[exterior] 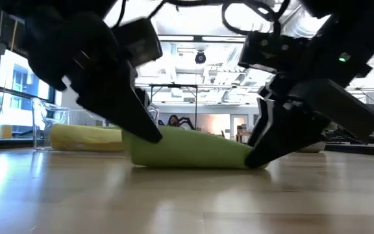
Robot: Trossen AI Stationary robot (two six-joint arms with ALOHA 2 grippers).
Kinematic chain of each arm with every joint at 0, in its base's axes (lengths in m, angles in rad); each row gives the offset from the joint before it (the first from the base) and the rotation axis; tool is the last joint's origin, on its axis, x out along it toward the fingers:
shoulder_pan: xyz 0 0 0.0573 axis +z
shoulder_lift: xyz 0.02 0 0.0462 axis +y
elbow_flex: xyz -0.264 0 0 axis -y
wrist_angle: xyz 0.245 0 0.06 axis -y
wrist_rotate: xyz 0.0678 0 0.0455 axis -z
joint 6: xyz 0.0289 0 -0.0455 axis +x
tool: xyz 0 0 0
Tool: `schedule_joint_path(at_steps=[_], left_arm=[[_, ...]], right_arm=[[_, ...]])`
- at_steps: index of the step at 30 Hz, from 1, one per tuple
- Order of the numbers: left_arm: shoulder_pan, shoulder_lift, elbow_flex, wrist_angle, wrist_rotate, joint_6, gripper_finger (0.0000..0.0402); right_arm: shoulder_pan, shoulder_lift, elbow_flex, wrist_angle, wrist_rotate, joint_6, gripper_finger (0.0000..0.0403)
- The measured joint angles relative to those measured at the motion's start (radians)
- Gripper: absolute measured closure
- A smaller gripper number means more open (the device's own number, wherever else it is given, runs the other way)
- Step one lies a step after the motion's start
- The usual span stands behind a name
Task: Roll microfiber towels into tight, uniform cylinder then place into a basket
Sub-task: Roll the green towel, then put the green towel into the transparent bin
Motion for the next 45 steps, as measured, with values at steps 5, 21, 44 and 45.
schedule_joint_path(at_steps=[5, 21, 44, 45], left_arm=[[-0.013, -0.063, 0.017, -0.065, -0.031, 0.168, 0.0241], [-0.098, 0.042, 0.018, 0.142, -0.298, 0.371, 0.0241], [-0.039, 0.176, 0.071, 0.027, -0.332, 0.093, 0.0275], [-0.037, 0.176, 0.071, 0.025, -0.324, 0.091, 0.0286]], right_arm=[[-0.032, -0.003, 0.001, -0.02, -0.072, 0.068, 0.0316], [-0.121, -0.004, -0.001, 0.023, -0.296, 0.133, 0.0354], [-0.12, -0.075, -0.009, 0.027, -0.345, 0.039, 0.0298], [-0.12, -0.09, -0.01, 0.015, -0.351, 0.032, 0.0289]])
